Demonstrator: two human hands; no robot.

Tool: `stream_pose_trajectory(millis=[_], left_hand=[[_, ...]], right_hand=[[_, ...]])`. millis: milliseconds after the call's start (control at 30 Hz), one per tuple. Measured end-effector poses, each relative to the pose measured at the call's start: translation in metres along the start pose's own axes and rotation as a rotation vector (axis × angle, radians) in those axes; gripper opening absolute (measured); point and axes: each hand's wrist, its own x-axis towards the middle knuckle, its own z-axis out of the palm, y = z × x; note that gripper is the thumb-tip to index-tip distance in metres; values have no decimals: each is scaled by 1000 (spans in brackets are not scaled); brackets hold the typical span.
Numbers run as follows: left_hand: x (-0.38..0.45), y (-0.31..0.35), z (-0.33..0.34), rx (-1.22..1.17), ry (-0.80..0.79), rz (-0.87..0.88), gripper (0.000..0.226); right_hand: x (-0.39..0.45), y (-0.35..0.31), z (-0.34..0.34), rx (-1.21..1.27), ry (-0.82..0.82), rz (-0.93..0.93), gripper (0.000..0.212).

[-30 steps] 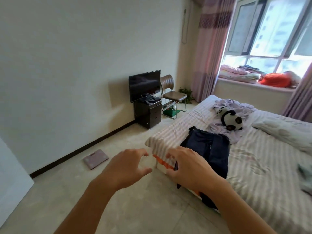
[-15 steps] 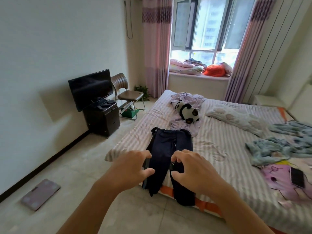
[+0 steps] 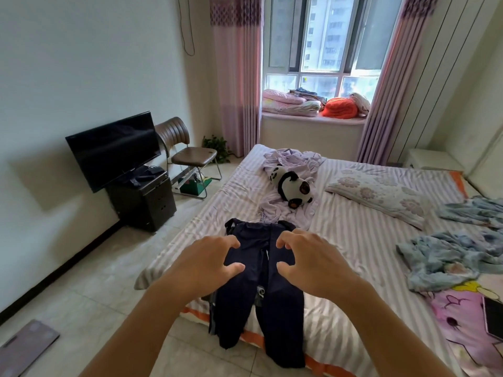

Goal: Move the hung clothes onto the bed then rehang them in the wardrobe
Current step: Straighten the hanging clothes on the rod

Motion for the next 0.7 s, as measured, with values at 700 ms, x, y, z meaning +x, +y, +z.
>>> stream_pose_trajectory(millis=[700], left_hand=[[306,-94,10,-18,-53,63,41]], right_hand=[[258,108,47,95,-4,206,28]])
